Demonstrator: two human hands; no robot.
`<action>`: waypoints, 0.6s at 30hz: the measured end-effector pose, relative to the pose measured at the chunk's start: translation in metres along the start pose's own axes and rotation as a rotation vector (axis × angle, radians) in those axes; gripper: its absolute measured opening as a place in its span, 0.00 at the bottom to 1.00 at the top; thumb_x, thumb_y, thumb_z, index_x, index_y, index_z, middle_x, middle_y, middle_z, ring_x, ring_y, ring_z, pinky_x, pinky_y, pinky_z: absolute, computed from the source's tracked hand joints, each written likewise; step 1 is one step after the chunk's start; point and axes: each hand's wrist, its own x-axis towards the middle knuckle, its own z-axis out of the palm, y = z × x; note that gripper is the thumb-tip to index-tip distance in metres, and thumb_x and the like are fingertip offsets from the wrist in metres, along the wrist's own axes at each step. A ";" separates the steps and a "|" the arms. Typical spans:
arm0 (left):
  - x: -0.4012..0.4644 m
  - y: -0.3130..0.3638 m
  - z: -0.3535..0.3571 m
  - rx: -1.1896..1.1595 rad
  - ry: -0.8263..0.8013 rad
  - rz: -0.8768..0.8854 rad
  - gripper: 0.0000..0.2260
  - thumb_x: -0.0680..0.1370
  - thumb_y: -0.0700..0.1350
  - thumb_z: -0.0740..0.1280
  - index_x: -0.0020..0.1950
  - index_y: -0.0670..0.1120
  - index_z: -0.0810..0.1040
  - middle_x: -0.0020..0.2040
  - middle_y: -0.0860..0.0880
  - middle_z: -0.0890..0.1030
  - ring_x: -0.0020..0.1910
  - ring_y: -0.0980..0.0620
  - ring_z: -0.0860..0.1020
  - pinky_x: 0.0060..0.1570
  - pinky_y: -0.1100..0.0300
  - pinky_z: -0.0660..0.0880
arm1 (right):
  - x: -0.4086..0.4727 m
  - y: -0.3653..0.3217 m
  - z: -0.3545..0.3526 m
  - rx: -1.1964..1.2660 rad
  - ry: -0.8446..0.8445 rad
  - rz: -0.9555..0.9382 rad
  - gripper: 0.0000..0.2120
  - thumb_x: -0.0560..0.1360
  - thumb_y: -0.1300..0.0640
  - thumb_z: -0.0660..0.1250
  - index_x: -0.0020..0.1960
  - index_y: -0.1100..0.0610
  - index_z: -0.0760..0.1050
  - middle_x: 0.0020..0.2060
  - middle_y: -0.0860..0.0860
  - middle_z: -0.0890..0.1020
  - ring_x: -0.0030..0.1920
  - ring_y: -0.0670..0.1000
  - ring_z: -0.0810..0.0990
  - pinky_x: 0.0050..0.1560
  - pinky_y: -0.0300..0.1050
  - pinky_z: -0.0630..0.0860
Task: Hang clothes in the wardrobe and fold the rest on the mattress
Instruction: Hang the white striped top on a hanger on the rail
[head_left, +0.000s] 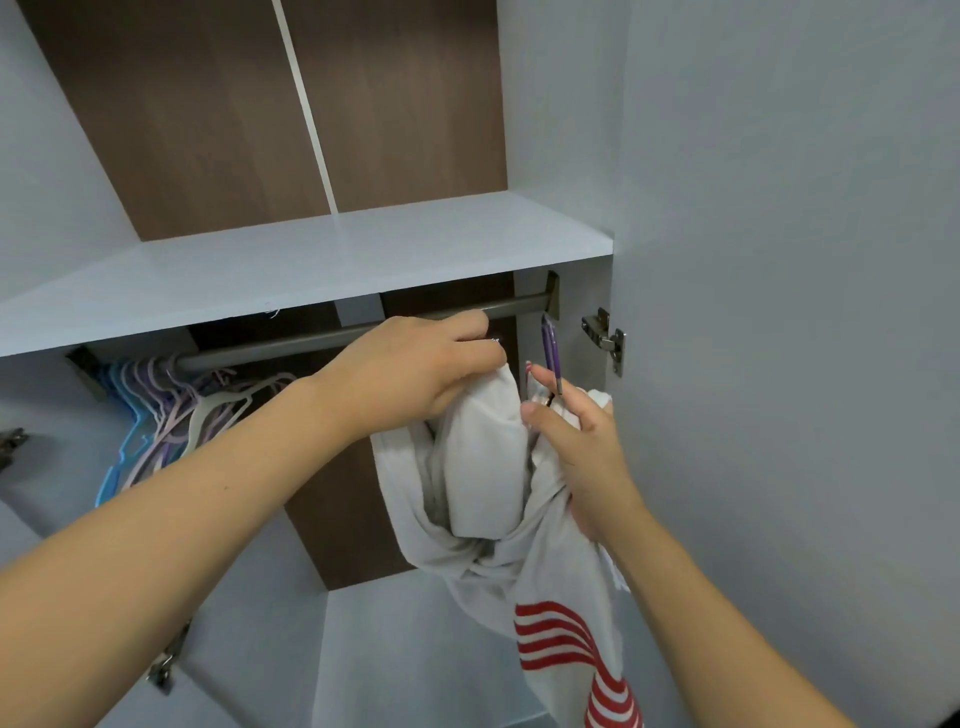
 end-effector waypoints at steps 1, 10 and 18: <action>0.002 0.000 0.000 -0.032 0.006 -0.014 0.10 0.79 0.44 0.61 0.55 0.44 0.79 0.45 0.49 0.71 0.31 0.54 0.65 0.28 0.67 0.55 | 0.000 -0.001 0.000 -0.011 -0.039 -0.009 0.24 0.65 0.41 0.73 0.60 0.35 0.78 0.70 0.50 0.68 0.66 0.53 0.74 0.65 0.55 0.75; 0.002 0.011 0.009 -0.683 0.085 -0.570 0.05 0.81 0.44 0.65 0.46 0.49 0.80 0.36 0.57 0.78 0.35 0.58 0.75 0.35 0.66 0.73 | 0.000 -0.005 0.003 -0.175 -0.011 -0.083 0.15 0.66 0.39 0.68 0.37 0.51 0.75 0.58 0.55 0.72 0.49 0.51 0.78 0.45 0.45 0.76; 0.010 0.023 -0.003 -1.258 0.090 -1.347 0.10 0.79 0.33 0.50 0.44 0.42 0.68 0.28 0.47 0.60 0.23 0.54 0.56 0.24 0.65 0.57 | 0.002 0.004 -0.004 -0.280 0.011 -0.088 0.22 0.78 0.46 0.65 0.26 0.49 0.69 0.45 0.45 0.66 0.34 0.35 0.71 0.38 0.37 0.64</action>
